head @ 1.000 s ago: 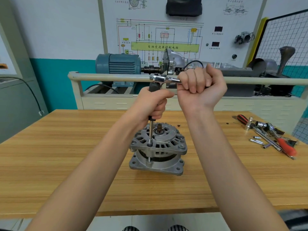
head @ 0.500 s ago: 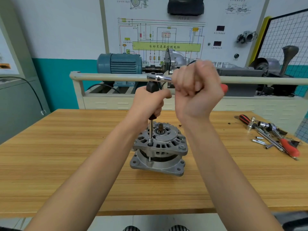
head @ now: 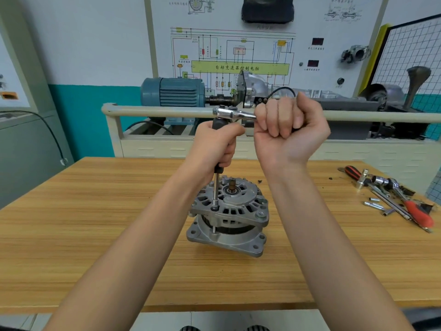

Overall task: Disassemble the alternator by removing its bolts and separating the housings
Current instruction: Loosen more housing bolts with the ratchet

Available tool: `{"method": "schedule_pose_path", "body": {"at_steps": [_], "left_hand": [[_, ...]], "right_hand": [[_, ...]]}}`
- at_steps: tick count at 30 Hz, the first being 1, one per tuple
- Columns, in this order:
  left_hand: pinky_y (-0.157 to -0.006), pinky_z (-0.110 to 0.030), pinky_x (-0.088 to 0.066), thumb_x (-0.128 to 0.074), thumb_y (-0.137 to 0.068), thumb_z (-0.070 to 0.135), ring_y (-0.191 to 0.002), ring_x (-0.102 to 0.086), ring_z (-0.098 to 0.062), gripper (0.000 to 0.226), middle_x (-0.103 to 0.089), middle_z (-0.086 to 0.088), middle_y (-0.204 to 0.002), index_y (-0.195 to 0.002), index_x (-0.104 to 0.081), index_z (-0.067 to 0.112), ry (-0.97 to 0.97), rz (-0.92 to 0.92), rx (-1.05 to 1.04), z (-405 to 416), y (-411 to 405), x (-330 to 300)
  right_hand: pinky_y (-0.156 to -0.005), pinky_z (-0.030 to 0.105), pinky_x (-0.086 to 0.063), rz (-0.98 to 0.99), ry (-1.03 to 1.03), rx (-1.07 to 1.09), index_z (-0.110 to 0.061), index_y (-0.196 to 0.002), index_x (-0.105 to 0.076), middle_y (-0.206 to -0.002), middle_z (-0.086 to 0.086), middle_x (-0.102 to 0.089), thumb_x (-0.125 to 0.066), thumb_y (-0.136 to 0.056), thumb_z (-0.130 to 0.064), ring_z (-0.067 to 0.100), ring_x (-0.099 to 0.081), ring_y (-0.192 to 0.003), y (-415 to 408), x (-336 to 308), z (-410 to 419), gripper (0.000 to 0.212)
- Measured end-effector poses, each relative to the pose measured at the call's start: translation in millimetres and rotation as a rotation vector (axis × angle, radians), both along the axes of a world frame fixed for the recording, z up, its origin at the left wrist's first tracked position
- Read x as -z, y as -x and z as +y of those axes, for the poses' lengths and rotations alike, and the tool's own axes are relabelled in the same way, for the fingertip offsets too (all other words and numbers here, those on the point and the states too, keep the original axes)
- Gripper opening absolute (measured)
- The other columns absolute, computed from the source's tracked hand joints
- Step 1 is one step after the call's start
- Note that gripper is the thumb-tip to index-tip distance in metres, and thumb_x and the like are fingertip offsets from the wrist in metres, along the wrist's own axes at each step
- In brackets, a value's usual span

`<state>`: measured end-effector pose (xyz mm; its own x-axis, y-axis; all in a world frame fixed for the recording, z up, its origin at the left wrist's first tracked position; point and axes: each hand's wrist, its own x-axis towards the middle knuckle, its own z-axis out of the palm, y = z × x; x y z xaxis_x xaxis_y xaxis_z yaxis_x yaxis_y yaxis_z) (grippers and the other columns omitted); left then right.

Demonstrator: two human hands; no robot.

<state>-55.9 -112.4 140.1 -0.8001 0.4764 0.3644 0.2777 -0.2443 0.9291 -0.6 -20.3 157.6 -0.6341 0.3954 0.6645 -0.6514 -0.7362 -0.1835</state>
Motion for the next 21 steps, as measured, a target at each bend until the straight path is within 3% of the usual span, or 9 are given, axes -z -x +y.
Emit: {"method": "schedule_pose_path", "body": {"at_steps": [3, 5, 7, 9, 12, 17, 21], "left_hand": [[-0.034, -0.019, -0.021, -0.056, -0.089, 0.005, -0.035, -0.025, -0.008, 0.038, -0.035, 0.007, -0.042, -0.058, -0.037, 0.016, -0.001, 0.015, -0.185, 8.7, -0.6, 2.6], [-0.037, -0.012, -0.033, -0.056, -0.091, 0.004, -0.041, -0.042, -0.003, 0.028, -0.050, 0.014, -0.052, -0.067, -0.049, 0.015, 0.051, 0.170, -0.308, 12.9, -3.4, 6.1], [-0.044, -0.011, -0.040, -0.054, -0.091, 0.002, -0.047, -0.050, 0.000, 0.031, -0.052, 0.014, -0.053, -0.068, -0.045, 0.019, 0.010, 0.222, -0.356, 13.4, -5.3, 8.6], [-0.043, -0.028, -0.033, -0.057, -0.088, 0.008, -0.048, -0.040, -0.017, 0.029, -0.040, -0.008, -0.056, -0.067, -0.039, 0.016, -0.078, 0.108, -0.281, 9.8, -5.9, 6.6], [-0.039, -0.018, -0.022, -0.059, -0.086, 0.003, -0.039, -0.023, -0.012, 0.039, -0.031, 0.003, -0.044, -0.058, -0.035, 0.018, -0.076, -0.029, -0.149, 3.7, -4.0, 2.6], [-0.042, -0.021, -0.028, -0.058, -0.087, 0.006, -0.037, -0.030, -0.014, 0.037, -0.038, 0.000, -0.044, -0.054, -0.044, 0.014, 0.022, -0.028, 0.159, -7.0, 4.4, -2.3], [-0.039, -0.018, -0.022, -0.056, -0.090, 0.010, -0.033, -0.024, -0.011, 0.045, -0.031, 0.003, -0.039, -0.049, -0.039, 0.017, 0.078, -0.055, 0.197, -5.0, 6.6, -3.5]], "right_hand": [[-0.049, 0.025, -0.022, 0.152, -0.251, 0.484, -0.020, -0.047, -0.042, -0.040, -0.007, -0.028, -0.048, -0.079, -0.006, 0.010, -0.024, -0.040, -9.2, 7.6, -28.6, 0.035], [-0.051, 0.021, -0.028, 0.225, -0.388, 0.787, -0.023, -0.054, -0.042, -0.048, -0.012, -0.033, -0.051, -0.078, -0.007, 0.005, -0.031, -0.044, -11.8, 11.8, -48.9, 0.030], [-0.050, 0.018, -0.029, 0.231, -0.434, 0.848, -0.021, -0.051, -0.039, -0.050, -0.014, -0.034, -0.052, -0.078, -0.006, 0.002, -0.031, -0.044, -11.8, 12.7, -58.8, 0.033], [-0.052, 0.020, -0.026, 0.214, -0.388, 0.759, -0.029, -0.047, -0.036, -0.046, -0.014, -0.034, -0.053, -0.075, -0.009, 0.005, -0.029, -0.042, -10.9, 10.4, -55.3, 0.038], [-0.048, 0.024, -0.019, 0.187, -0.280, 0.498, -0.028, -0.043, -0.040, -0.039, -0.008, -0.027, -0.048, -0.076, -0.002, 0.008, -0.024, -0.039, -8.9, 3.8, -32.2, 0.043], [-0.039, 0.021, -0.020, -0.077, 0.082, -0.086, -0.018, -0.035, -0.033, -0.031, -0.004, -0.023, -0.039, -0.081, -0.009, 0.012, -0.017, -0.031, 5.9, -6.6, 12.0, 0.047], [-0.039, 0.020, -0.017, -0.187, 0.229, -0.225, -0.017, -0.038, -0.030, -0.032, -0.004, -0.021, -0.037, -0.088, -0.012, 0.011, -0.019, -0.028, 19.9, -9.6, 18.4, 0.051]]}}
